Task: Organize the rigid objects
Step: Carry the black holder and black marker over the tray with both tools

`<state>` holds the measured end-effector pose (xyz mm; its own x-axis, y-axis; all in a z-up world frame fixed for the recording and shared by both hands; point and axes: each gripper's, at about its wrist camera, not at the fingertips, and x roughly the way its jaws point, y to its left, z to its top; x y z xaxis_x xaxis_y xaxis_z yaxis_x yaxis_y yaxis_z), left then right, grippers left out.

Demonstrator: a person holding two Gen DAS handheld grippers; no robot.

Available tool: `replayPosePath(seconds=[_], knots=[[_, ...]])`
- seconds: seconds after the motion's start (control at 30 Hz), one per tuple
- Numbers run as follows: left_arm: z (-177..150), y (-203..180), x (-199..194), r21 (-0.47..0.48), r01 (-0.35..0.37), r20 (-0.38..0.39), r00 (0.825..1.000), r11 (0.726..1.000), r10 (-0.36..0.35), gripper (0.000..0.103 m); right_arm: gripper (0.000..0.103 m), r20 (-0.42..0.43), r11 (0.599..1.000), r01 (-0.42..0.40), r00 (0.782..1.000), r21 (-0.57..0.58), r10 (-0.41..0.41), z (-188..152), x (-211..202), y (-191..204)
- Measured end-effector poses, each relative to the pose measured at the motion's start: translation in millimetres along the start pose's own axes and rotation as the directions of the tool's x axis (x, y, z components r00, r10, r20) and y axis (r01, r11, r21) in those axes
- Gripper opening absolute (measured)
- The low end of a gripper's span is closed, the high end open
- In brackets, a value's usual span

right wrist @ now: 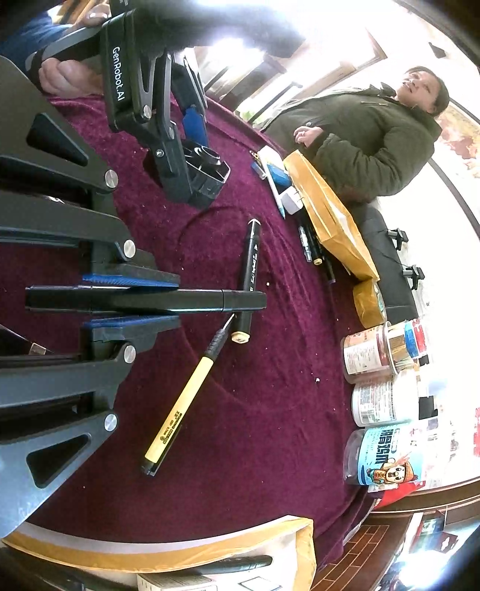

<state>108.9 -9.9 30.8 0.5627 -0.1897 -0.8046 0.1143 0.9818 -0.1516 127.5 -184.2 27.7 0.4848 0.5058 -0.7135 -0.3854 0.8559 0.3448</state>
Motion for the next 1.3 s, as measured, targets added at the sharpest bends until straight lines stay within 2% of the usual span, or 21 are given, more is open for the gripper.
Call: replayPosePath(seconds=[0.6,0.87,1.03,1.3], knots=[[1,-1,1,0.005,0.0,-0.003,1.0,1.0,0.0,0.07,0.012,-0.006,1.0,-0.003,1.0,-0.01,0.003,-4,1,2],[2,-3,2,0.01,0.006,-0.005,1.0,1.0,-0.006,0.07,0.012,-0.009,0.999,-0.019,1.0,0.051,0.019,-3,1,-5],[1,-4,-1,0.01,0.032,-0.001,0.999,0.999,-0.032,0.07,0.012,0.048,0.992,-0.039,0.998,0.117,0.034,-11,-24,-8],[-4,-25,-12,0.039,0.097,-0.014,0.995,0.995,-0.096,0.07,0.012,0.104,0.99,-0.028,0.994,0.137,0.013,-25,-71,-8]])
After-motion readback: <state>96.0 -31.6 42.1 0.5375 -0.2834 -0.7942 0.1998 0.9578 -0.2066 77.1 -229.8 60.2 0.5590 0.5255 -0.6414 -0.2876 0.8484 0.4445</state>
